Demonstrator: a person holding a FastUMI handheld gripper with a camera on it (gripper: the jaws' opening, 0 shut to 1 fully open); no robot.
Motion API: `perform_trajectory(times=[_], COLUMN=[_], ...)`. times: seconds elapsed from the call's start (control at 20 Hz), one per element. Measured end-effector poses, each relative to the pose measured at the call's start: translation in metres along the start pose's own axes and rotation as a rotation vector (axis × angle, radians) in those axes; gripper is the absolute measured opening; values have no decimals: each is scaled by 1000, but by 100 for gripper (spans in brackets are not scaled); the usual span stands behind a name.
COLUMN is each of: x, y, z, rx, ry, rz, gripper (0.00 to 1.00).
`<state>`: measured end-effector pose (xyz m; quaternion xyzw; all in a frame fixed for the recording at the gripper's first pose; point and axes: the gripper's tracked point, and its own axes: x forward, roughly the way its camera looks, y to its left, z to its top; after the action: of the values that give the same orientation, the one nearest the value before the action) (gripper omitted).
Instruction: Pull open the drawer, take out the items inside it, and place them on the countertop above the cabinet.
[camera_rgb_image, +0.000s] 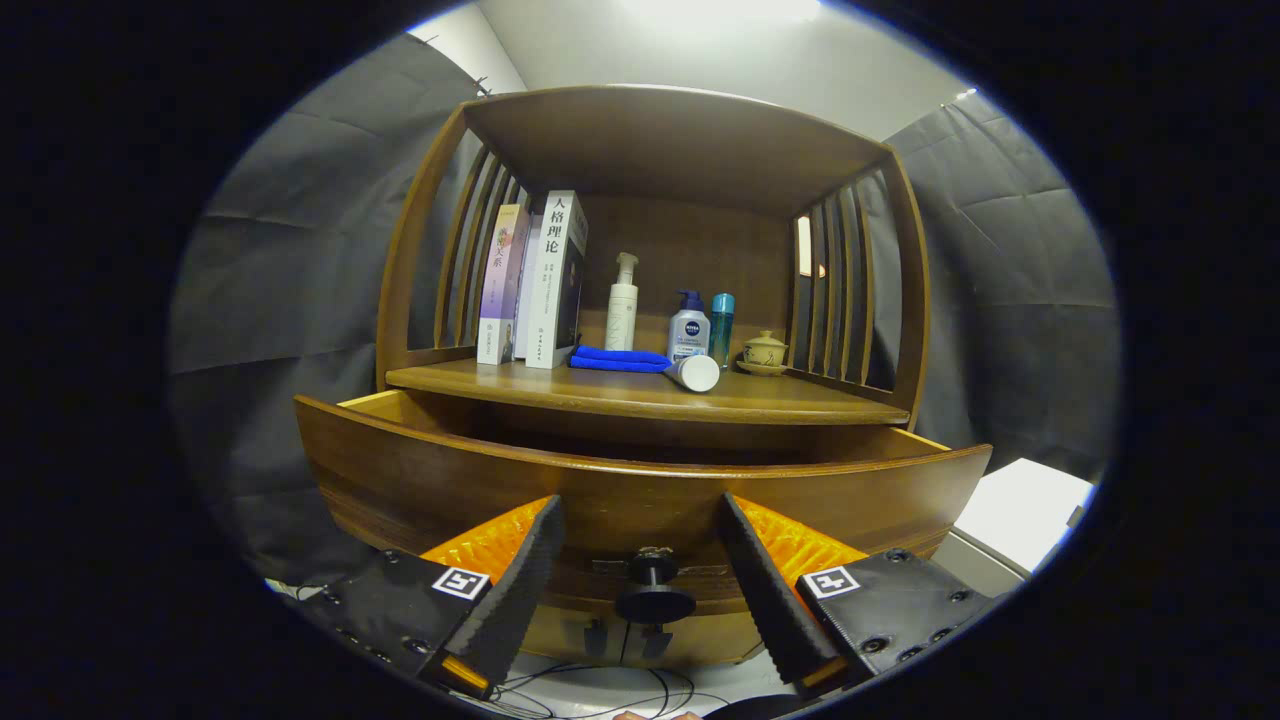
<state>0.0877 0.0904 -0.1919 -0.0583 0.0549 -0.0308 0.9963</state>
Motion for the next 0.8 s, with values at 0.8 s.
perform_trajectory(times=[0.8], x=[89], y=[2], z=[-6], rx=[28], ry=[131], rz=[16], gripper=[98])
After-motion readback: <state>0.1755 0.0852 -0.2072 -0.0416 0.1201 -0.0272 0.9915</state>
